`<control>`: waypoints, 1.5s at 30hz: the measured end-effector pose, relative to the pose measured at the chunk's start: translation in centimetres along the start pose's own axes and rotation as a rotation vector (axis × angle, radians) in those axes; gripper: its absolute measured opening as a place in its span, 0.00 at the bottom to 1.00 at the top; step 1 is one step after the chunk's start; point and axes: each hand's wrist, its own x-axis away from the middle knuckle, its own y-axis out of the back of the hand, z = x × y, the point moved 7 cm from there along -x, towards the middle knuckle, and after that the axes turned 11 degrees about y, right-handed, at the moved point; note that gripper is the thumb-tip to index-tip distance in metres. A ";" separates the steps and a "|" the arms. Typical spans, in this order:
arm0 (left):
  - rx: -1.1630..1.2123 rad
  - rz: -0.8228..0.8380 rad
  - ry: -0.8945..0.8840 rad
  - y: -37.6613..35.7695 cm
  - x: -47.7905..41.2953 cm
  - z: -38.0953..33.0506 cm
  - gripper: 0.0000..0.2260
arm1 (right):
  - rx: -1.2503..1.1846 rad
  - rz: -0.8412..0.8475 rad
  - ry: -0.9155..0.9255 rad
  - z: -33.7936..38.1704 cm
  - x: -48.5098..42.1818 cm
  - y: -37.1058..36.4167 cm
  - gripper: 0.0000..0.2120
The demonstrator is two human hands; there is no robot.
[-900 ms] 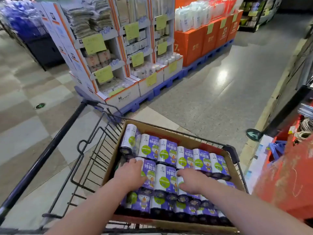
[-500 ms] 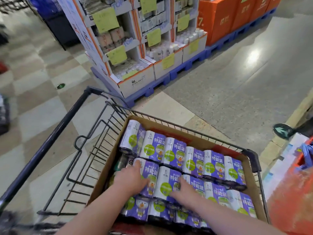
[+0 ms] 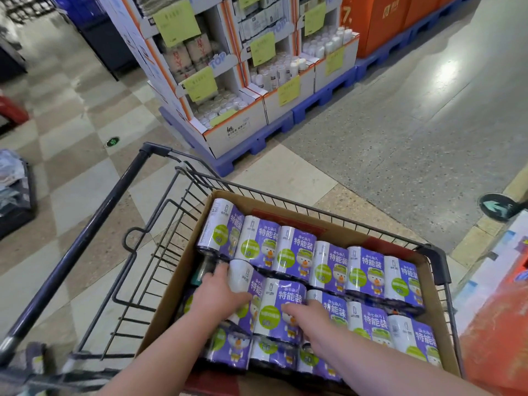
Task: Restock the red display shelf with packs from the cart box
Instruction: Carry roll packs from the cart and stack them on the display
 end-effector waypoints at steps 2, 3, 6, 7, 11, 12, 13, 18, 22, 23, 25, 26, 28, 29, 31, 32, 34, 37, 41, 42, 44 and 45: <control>0.031 0.044 -0.027 -0.4 0.1 0.2 0.39 | 0.003 0.009 0.004 0.2 0.2 -0.6 0.34; 0.056 0.063 -0.038 -0.8 0.2 0.3 0.40 | 0.033 0.011 0.000 0.3 0.3 -0.8 0.40; 0.140 0.105 -0.026 -1.5 0.8 0.7 0.42 | 0.129 0.022 0.012 0.5 0.3 -0.8 0.45; 0.162 0.103 -0.021 -1.6 0.8 0.8 0.42 | 0.141 0.022 0.027 0.6 0.4 -0.8 0.45; 0.281 0.145 -0.044 -1.8 0.5 1.5 0.29 | 0.091 0.000 0.068 0.5 1.7 -0.6 0.44; 0.330 0.174 -0.047 -1.7 0.6 1.7 0.27 | 0.070 -0.022 0.095 0.8 2.5 -0.2 0.44; 0.380 0.209 -0.054 -1.6 0.8 1.8 0.27 | 0.050 -0.051 0.119 0.8 3.0 0.2 0.45; 0.509 0.330 -0.227 -0.8 2.1 0.6 0.36 | -0.075 -0.244 0.220 1.5 7.4 3.7 0.24; 0.559 0.464 -0.375 -0.8 4.0 -1.5 0.38 | -0.213 -0.444 0.314 1.4 11.6 6.4 0.20; 0.577 0.515 -0.406 -1.1 4.6 -2.1 0.37 | -0.250 -0.491 0.329 1.2 12.9 6.9 0.20; 0.603 0.614 -0.467 -1.6 6.6 -3.4 0.31 | -0.315 -0.563 0.371 0.4 15.4 7.9 0.21; 0.617 0.656 -0.498 -2.0 7.5 -4.1 0.26 | -0.339 -0.604 0.394 -0.2 16.7 8.5 0.21; 0.626 0.734 -0.546 -2.8 9.7 -5.4 0.20 | -0.382 -0.702 0.425 -1.6 19.6 9.7 0.18; 0.617 0.771 -0.575 -3.4 10.9 -6.1 0.20 | -0.404 -0.747 0.434 -2.4 21.0 10.3 0.16; 0.575 0.813 -0.633 -4.4 13.4 -7.0 0.23 | -0.448 -0.829 0.450 -4.1 24.1 11.5 0.13; 0.550 0.829 -0.662 -4.9 14.8 -7.5 0.24 | -0.466 -0.869 0.448 -4.9 25.7 12.1 0.12; 0.505 0.871 -0.734 -6.1 17.8 -8.4 0.24 | -0.504 -0.941 0.449 -6.9 28.6 13.1 0.16; 0.433 0.931 -0.816 -8.4 22.8 -9.7 0.30 | -0.561 -1.044 0.470 -9.9 32.9 14.6 0.18; 0.363 1.002 -0.913 -11.7 30.2 -10.4 0.23 | -0.636 -1.160 0.497 -14.2 38.8 16.7 0.15; 0.353 1.020 -0.938 -12.6 32.3 -10.4 0.21 | -0.644 -1.179 0.496 -15.3 40.3 17.3 0.19; 0.336 1.056 -0.979 -14.7 36.3 -10.4 0.20 | -0.676 -1.227 0.498 -17.9 43.5 18.8 0.24; 0.319 1.079 -0.994 -15.8 38.4 -10.3 0.21 | -0.695 -1.248 0.500 -19.3 45.1 19.7 0.23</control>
